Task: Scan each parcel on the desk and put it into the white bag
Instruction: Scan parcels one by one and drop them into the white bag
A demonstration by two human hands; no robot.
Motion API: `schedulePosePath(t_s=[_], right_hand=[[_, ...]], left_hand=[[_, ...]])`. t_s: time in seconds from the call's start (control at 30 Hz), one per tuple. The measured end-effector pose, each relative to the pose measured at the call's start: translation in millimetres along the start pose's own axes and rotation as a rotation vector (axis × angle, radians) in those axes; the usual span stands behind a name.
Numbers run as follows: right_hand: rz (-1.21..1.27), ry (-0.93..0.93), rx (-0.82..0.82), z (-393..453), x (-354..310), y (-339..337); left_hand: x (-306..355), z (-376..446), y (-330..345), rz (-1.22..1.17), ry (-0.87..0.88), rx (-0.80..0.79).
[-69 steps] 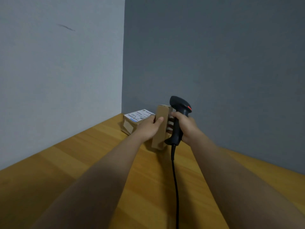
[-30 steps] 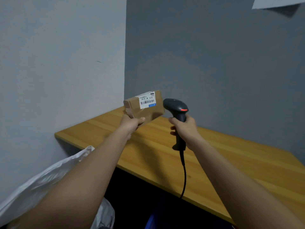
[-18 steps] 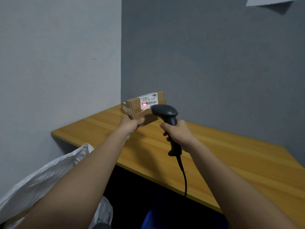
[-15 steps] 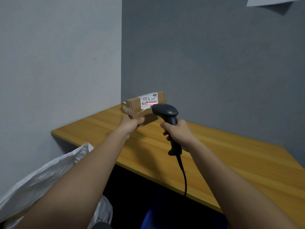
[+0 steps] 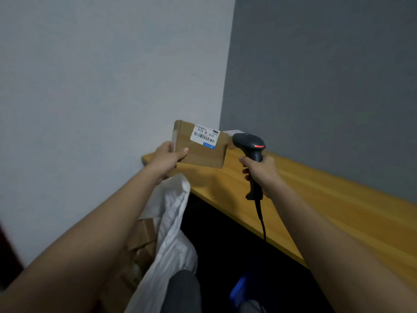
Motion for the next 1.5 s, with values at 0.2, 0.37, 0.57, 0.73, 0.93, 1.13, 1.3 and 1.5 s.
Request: schedulePosePath(t_s=[0.2, 0.37, 0.57, 0.73, 0.93, 1.13, 1.3, 1.5], right_hand=[[0.014, -0.005, -0.134, -6.5, 7.1, 81.3], [-0.038, -0.022, -0.193, -16.9, 19.9, 124.0], [-0.137, -0.043, -0.221, -10.1, 34.7, 124.7], [-0.165, 0.038, -0.175, 32.1, 53.2, 97.4], [-0.155, 0.108, 0.054, 133.7, 82.3, 46.4], [-0.241, 0.123, 0.238, 274.5, 131.9, -14.4], [-0.396, 0.077, 0.151, 372.5, 182.2, -24.2], [-0.387, 0.028, 0.147, 437.5, 229.0, -6.4]], left_hand=[[-30.7, -50.0, -119.8, 0.267, 0.031, 0.107], [-84.2, -55.4, -128.8, 0.926, -0.036, 0.113], [-79.4, -33.6, -101.2, 0.857, 0.145, 0.152], [-53.1, 19.0, -47.9, 0.824, 0.228, 0.054], [-19.0, 136.3, 59.2, 0.845, 0.258, 0.010], [-19.6, 292.5, 201.2, 0.883, 0.190, -0.150], [-25.6, 407.8, 279.8, 0.858, 0.180, -0.098], [-46.6, 500.7, 307.4, 0.892, 0.108, -0.041]])
Point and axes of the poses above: each hand's wrist, its own z-axis towards the middle knuckle, its own y-axis out of the palm, x = y × z, the point moved 10 cm from there along z, towards the middle knuckle, and after that the axes turned 11 degrees about -y, right-handed, at the moved point
